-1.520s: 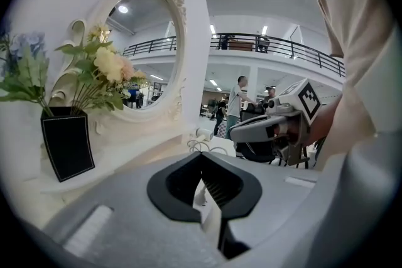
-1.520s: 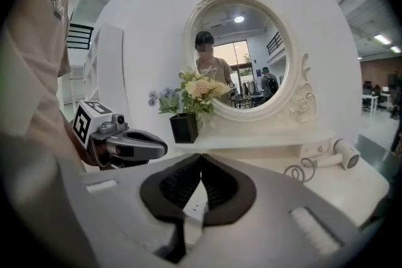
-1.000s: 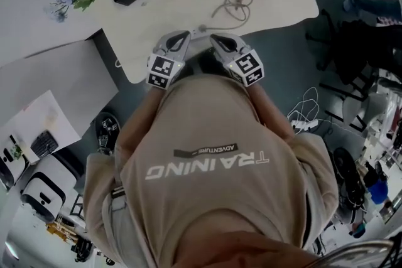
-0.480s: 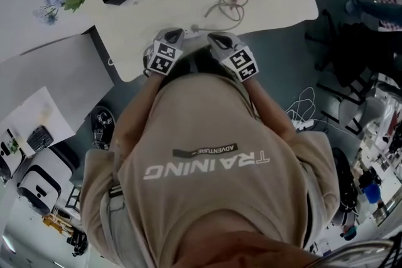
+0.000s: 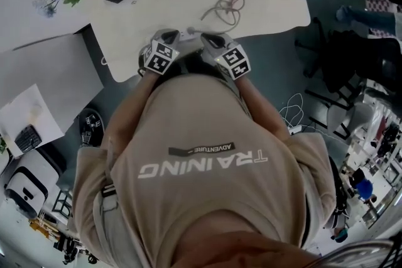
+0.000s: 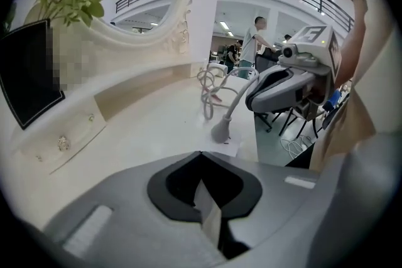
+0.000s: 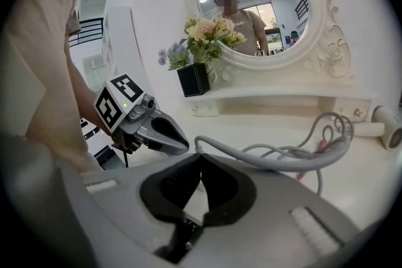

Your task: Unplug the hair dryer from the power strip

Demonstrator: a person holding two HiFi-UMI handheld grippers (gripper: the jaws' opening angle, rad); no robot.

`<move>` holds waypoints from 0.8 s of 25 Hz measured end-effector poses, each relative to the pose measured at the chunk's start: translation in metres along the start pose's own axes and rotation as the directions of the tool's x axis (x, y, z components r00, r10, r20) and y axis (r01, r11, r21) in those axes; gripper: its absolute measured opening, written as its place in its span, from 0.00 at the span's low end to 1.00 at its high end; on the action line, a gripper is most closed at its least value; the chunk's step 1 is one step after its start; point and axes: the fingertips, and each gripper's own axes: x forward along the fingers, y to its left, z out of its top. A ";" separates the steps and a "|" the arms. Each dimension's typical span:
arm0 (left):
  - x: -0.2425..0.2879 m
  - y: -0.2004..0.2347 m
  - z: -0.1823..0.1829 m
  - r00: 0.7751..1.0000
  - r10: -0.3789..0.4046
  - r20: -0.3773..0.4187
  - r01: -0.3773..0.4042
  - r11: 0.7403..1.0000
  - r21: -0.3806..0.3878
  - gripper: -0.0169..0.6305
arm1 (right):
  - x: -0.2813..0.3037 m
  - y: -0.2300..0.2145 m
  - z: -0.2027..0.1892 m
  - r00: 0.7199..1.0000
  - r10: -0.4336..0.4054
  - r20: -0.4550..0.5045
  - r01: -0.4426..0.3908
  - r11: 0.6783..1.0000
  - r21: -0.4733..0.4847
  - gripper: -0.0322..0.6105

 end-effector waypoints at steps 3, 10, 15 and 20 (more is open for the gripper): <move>-0.001 0.001 0.000 1.000 -0.010 -0.007 0.010 1.000 -0.007 0.04 | 0.002 0.003 0.007 1.000 -0.005 0.030 0.005 1.000 0.003 0.06; -0.003 0.002 -0.001 1.000 -0.023 -0.010 0.023 1.000 -0.016 0.04 | 0.018 0.013 0.011 1.000 0.008 0.013 -0.008 1.000 -0.017 0.32; -0.003 0.002 -0.001 0.999 -0.031 -0.010 0.031 0.999 -0.007 0.04 | 0.035 0.007 0.006 0.999 -0.045 0.000 0.045 0.998 0.038 0.32; -0.004 0.003 -0.001 0.999 -0.049 -0.010 0.048 0.999 -0.012 0.04 | 0.051 0.008 0.009 0.998 -0.058 -0.019 0.059 0.998 0.033 0.32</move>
